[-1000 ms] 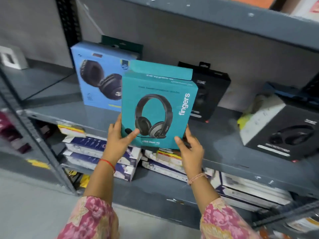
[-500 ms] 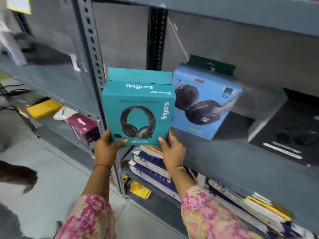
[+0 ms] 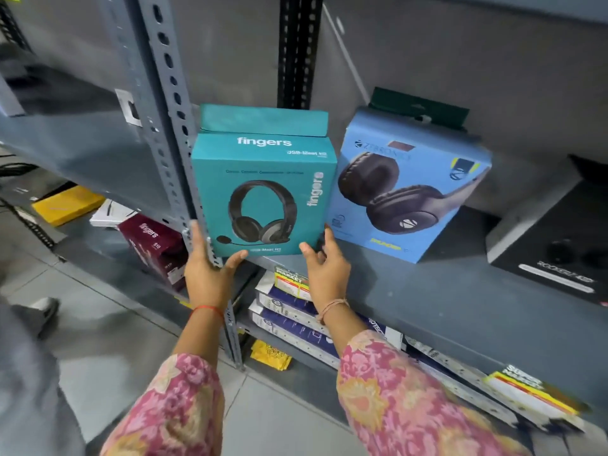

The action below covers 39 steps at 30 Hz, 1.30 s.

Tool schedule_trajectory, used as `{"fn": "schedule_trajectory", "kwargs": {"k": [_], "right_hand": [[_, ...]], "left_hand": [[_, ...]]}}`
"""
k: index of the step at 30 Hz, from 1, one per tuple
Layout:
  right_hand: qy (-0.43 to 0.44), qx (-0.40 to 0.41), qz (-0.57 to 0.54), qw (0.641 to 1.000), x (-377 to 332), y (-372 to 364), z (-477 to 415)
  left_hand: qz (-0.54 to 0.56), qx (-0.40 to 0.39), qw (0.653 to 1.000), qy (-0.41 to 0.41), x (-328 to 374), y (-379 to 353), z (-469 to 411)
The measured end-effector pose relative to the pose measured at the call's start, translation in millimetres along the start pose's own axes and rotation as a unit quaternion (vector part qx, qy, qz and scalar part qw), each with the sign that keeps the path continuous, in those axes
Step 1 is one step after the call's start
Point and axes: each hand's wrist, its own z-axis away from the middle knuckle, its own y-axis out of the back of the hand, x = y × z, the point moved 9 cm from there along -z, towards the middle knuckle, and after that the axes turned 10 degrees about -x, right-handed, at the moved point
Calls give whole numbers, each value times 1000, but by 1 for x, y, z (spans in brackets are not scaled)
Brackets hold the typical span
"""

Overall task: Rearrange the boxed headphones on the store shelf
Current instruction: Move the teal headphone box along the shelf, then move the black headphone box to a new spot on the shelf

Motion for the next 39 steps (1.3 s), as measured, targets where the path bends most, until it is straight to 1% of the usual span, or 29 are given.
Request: {"fn": "schedule_trajectory", "kwargs": {"k": [2, 3, 4, 5, 7, 8, 10, 12, 16, 19, 20, 21, 23, 25, 27, 28, 29, 31, 32, 34, 36, 38, 39], "right_hand": [[50, -7, 61, 997, -3, 12, 19], [81, 4, 102, 991, -4, 25, 30], [107, 16, 143, 984, -2, 43, 41], [125, 28, 179, 975, 1, 64, 50], [135, 64, 224, 963, 14, 114, 65], [127, 91, 232, 960, 21, 145, 73], [98, 142, 230, 958, 37, 203, 87], [65, 190, 231, 952, 58, 269, 107], [14, 234, 268, 934, 102, 384, 142], [-12, 288, 264, 921, 129, 466, 161], [-20, 310, 251, 917, 136, 493, 169], [-28, 326, 229, 917, 142, 517, 174], [-43, 375, 157, 913, 162, 576, 188], [-47, 445, 79, 891, 177, 639, 199], [-37, 496, 22, 868, 186, 692, 203], [-38, 506, 1, 861, 189, 715, 201], [-49, 503, -25, 863, 194, 732, 197], [-73, 449, -85, 887, 208, 748, 184], [-83, 420, -86, 900, 211, 750, 181], [-87, 395, -40, 914, 204, 749, 187], [-61, 416, 49, 906, 185, 749, 205], [-19, 430, 128, 893, 158, 742, 222], [2, 428, 151, 891, 147, 737, 226]], "left_hand": [[-51, 77, 995, -30, 19, -1, 30], [-74, 85, 992, -63, 30, -13, 46], [-101, 58, 988, -103, 43, -35, 60], [-128, 6, 982, -142, 54, -65, 72], [-164, -101, 965, -177, 67, -127, 91], [-164, -135, 962, -170, 74, -154, 100], [-149, -164, 964, -144, 90, -191, 116], [-133, -205, 958, -151, 112, -238, 144], [-120, -313, 925, -177, 156, -348, 217], [-122, -385, 894, -192, 187, -433, 274], [-110, -409, 887, -185, 197, -462, 293], [-87, -436, 882, -156, 202, -486, 307], [-15, -480, 874, -72, 215, -530, 337], [57, -503, 862, -2, 230, -566, 360], [107, -518, 848, 45, 243, -592, 372], [128, -528, 837, 68, 249, -603, 378], [152, -539, 824, 90, 254, -614, 382], [175, -559, 805, 95, 264, -631, 392], [165, -557, 809, 86, 266, -635, 394], [123, -521, 843, 57, 269, -632, 392], [76, -468, 880, 21, 276, -613, 387], [51, -446, 893, 28, 281, -589, 386], [38, -439, 897, 39, 282, -579, 385]]}}
